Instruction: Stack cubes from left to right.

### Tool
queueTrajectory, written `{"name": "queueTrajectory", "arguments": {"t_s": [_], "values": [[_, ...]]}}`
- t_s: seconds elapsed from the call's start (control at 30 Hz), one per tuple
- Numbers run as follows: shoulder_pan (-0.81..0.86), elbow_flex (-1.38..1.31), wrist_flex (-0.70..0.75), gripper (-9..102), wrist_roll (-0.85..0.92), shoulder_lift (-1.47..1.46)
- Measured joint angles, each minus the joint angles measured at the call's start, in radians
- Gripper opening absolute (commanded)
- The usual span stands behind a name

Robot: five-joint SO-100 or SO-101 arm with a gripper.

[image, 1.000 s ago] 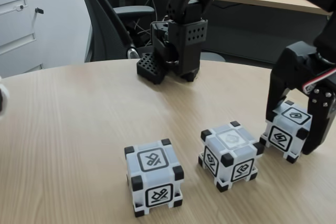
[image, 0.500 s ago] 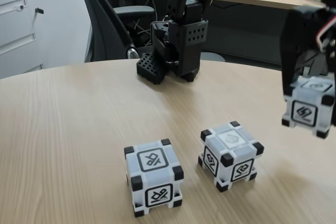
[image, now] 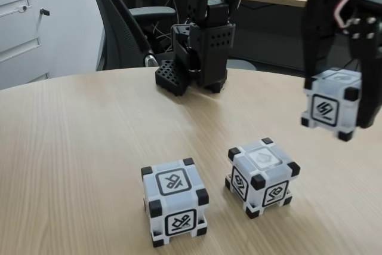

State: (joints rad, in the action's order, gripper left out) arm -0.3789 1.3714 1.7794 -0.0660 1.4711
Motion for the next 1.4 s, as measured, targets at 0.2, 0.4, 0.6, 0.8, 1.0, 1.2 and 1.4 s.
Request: {"name": "queueTrajectory", "arguments": {"t_s": [0.2, 0.4, 0.6, 0.8, 1.0, 1.2, 1.4], "values": [[0.153, 0.0, 0.003, 0, 0.071, 0.002], [0.301, 0.0, 0.003, 0, 0.141, 0.002], [0.459, 0.0, 0.003, 0, 0.241, 0.002], [0.575, 0.0, 0.003, 0, 0.308, 0.002], [0.617, 0.0, 0.003, 0, 0.325, 0.002], [0.655, 0.0, 0.003, 0, 0.325, 0.002], [0.66, 0.0, 0.003, 0, 0.314, 0.002]]}}
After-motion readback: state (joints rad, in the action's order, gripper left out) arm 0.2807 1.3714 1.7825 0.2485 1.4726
